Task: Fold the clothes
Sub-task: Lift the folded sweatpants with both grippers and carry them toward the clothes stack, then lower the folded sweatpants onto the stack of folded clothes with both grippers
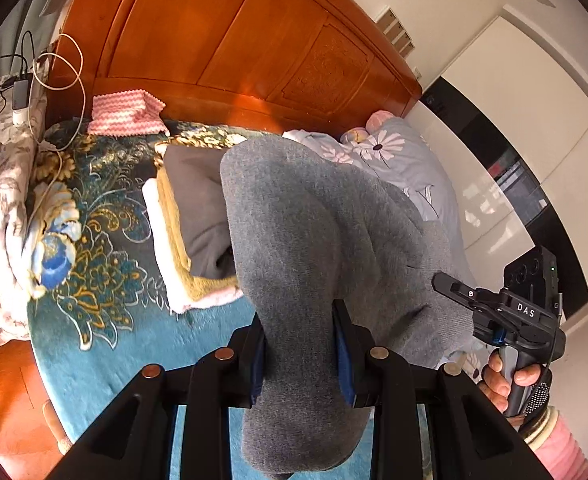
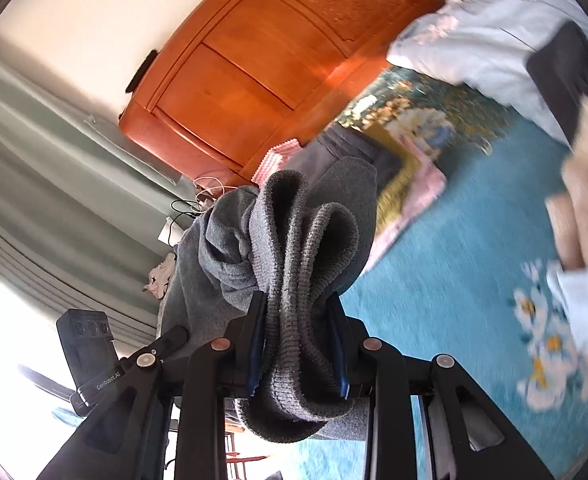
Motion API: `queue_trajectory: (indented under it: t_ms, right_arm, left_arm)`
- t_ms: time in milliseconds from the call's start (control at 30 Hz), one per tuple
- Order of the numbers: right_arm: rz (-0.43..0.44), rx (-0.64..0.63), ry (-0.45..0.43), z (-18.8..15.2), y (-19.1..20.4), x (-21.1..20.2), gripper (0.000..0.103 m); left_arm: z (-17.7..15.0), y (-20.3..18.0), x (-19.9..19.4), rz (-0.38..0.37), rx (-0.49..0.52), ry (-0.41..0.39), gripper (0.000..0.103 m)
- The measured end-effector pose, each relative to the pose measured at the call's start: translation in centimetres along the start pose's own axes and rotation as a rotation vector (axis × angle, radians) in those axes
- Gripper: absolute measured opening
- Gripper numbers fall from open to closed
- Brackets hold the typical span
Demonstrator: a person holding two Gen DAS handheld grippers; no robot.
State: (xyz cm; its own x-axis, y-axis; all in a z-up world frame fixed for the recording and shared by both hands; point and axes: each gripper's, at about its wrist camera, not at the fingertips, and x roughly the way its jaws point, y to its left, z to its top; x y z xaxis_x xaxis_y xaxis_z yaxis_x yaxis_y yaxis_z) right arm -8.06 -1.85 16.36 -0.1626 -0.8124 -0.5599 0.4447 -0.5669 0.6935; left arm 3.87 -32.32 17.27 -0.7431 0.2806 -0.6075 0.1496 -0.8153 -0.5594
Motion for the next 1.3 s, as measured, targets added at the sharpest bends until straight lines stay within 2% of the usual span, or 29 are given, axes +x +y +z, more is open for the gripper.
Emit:
queue_trajectory:
  t_ms: [200, 300, 367, 433, 500, 567, 633, 700, 733, 767, 800, 867, 967, 1033, 1100, 1167, 1233, 1300]
  right_arm:
    - [-0.041, -0.094, 0.004, 8.7, 3.5, 4.7, 0.03]
    - [-0.07, -0.133, -0.019, 12.6, 4.7, 6.8, 0.028]
    - [-0.087, -0.152, -0.03, 14.7, 5.0, 8.3, 0.023]
    - [-0.084, -0.142, -0.043, 16.2, 4.7, 9.9, 0.014]
    - [-0.107, -0.132, -0.038, 16.7, 3.9, 12.0, 0.014]
    - [-0.136, -0.117, -0.022, 16.3, 2.4, 13.9, 0.014]
    - [-0.154, -0.098, -0.017, 15.6, 0.8, 15.3, 0.015]
    - [-0.151, -0.074, -0.049, 14.3, -1.0, 15.4, 0.016]
    - [-0.141, -0.052, -0.059, 13.5, -2.0, 15.3, 0.026]
    - [-0.11, -0.02, -0.062, 12.7, -2.9, 15.2, 0.041]
    - [-0.059, 0.019, -0.063, 11.8, -3.9, 15.1, 0.049]
    - [0.053, 0.113, -0.089, 9.6, -6.1, 14.9, 0.074]
    - [0.158, 0.244, -0.128, 6.6, -8.6, 15.4, 0.087]
    - [0.194, 0.318, -0.124, 5.3, -9.9, 16.5, 0.088]
    - [0.191, 0.36, -0.122, 4.5, -10.6, 17.8, 0.088]
    - [0.182, 0.368, -0.125, 4.2, -10.6, 18.8, 0.088]
    - [0.2, 0.363, -0.135, 4.3, -10.5, 19.5, 0.088]
    - [0.18, 0.355, -0.147, 4.8, -10.2, 19.9, 0.088]
  left_arm:
    - [5.9, 2.8, 2.0, -0.026, -0.053, -0.074, 0.031]
    - [8.3, 3.8, 3.7, -0.001, -0.037, -0.109, 0.031]
    - [9.4, 4.9, 5.0, 0.002, -0.057, -0.129, 0.031]
    - [9.7, 6.6, 7.1, 0.023, -0.099, -0.111, 0.031]
    - [9.3, 8.4, 8.9, 0.049, -0.144, -0.091, 0.031]
    - [8.7, 10.3, 10.1, 0.063, -0.185, -0.083, 0.032]
    - [8.3, 12.0, 9.8, 0.021, -0.228, -0.101, 0.031]
    - [8.2, 13.2, 9.6, 0.007, -0.263, -0.097, 0.032]
    - [8.1, 13.6, 9.6, 0.004, -0.276, -0.095, 0.033]
    - [8.2, 13.9, 9.7, 0.005, -0.279, -0.092, 0.034]
    - [8.2, 14.0, 9.8, 0.005, -0.278, -0.089, 0.034]
    - [8.2, 13.9, 9.8, 0.002, -0.272, -0.086, 0.034]
    - [8.1, 13.7, 10.0, 0.004, -0.265, -0.075, 0.035]
    - [8.1, 13.7, 10.0, 0.009, -0.266, -0.069, 0.038]
    - [8.0, 13.9, 10.1, 0.015, -0.272, -0.066, 0.043]
    - [7.9, 14.2, 10.1, 0.011, -0.278, -0.063, 0.046]
    - [7.8, 14.2, 10.2, 0.01, -0.283, -0.063, 0.046]
    - [7.8, 14.2, 10.2, 0.013, -0.285, -0.064, 0.046]
